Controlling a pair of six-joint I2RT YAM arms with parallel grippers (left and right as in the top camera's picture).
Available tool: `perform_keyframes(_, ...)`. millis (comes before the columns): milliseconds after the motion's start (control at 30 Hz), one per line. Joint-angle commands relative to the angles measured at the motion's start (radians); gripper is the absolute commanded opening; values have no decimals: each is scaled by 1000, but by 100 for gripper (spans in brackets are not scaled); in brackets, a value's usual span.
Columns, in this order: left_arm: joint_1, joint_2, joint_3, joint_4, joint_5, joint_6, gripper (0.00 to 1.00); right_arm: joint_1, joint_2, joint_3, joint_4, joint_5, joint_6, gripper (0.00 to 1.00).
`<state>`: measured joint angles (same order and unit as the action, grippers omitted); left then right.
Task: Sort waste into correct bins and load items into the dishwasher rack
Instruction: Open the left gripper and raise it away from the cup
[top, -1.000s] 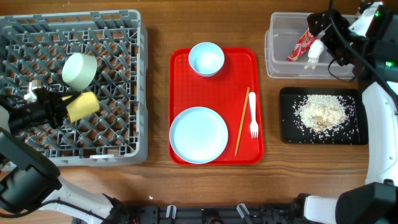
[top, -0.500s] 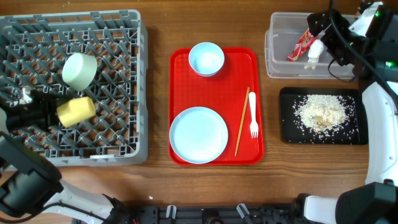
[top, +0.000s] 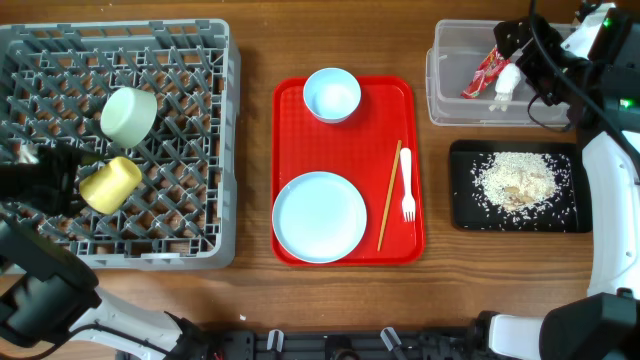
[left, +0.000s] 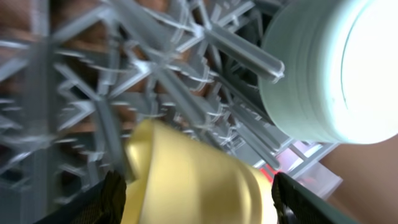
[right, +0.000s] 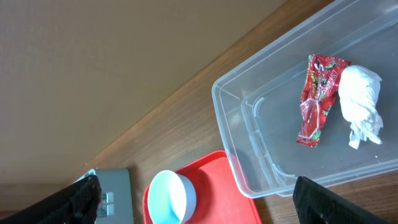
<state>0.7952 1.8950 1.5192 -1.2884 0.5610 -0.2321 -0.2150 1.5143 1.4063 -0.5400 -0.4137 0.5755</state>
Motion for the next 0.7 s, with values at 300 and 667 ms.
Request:
perform_keyframes(300,-2,12,361,-230,-169,-42,48,-2,-16,1,0,12,4,100)
perform_keyframes(667,-437,-40,301,-267,-594,-201,4,-2,-16,1,0,12,4,100)
